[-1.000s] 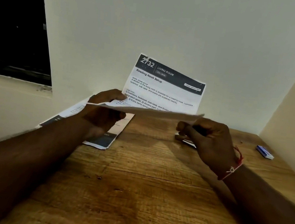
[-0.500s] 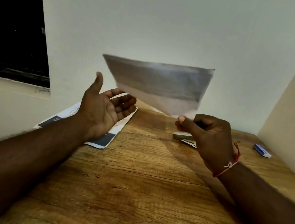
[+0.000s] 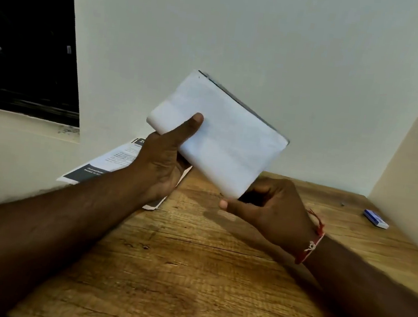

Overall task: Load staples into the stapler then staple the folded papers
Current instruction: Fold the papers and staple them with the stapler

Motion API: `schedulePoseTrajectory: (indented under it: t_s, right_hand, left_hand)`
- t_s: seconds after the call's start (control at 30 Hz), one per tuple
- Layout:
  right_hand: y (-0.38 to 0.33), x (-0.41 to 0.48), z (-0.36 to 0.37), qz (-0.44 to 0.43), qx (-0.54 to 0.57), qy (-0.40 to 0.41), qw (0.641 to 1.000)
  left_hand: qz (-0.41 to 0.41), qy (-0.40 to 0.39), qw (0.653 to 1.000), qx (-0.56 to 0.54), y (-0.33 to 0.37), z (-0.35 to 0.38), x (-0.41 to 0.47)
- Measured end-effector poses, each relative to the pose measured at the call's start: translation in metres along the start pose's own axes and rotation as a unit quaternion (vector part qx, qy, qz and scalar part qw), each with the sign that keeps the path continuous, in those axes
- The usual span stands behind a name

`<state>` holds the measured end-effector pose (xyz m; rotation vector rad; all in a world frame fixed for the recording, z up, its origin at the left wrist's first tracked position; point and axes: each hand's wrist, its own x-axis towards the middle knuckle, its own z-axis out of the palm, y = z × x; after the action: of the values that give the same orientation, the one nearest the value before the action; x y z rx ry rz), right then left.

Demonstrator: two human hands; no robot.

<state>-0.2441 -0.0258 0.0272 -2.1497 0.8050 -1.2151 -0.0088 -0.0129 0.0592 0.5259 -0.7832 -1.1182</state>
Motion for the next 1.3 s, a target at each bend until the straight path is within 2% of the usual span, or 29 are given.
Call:
schedulePoseTrajectory:
  t_s: [0.07,0.17,0.27,0.37,0.47,0.63,0.87,1.07,1.3]
  right_hand:
    - [-0.003,0.001,-0.005,0.012,0.063,-0.001,0.998]
    - [-0.003,0.008,-0.02,0.079,0.222,0.061,0.97]
    - [0.0,0.014,-0.029,0.123,0.279,0.115,0.945]
    - [-0.004,0.012,-0.026,0.147,0.23,0.095,0.957]
    - [-0.008,0.007,-0.021,0.132,0.15,0.063,0.978]
    - [-0.008,0.007,-0.023,0.1,0.137,0.098,0.981]
    - [-0.003,0.007,-0.018,0.067,0.111,0.083,0.988]
    - [-0.007,0.008,-0.018,0.068,0.142,0.146,0.977]
    - [-0.005,0.009,-0.016,0.061,0.095,0.134,0.985]
  left_hand:
    - [-0.002,0.031,0.999,0.011,0.001,-0.005,0.003]
    - [-0.011,0.041,0.998,0.047,0.002,-0.014,0.006]
    - [-0.011,0.022,0.991,0.129,0.0,-0.019,0.004]
    - [0.023,0.0,0.975,0.222,-0.004,-0.017,-0.003]
    - [0.061,-0.018,0.955,0.291,-0.005,-0.008,-0.011]
    - [0.131,-0.031,0.918,0.372,-0.007,-0.002,-0.013]
    - [0.138,-0.02,0.915,0.379,-0.008,-0.002,-0.012]
    - [0.152,-0.009,0.89,0.429,-0.006,-0.001,-0.012]
    - [0.151,-0.006,0.892,0.426,-0.009,-0.005,-0.009]
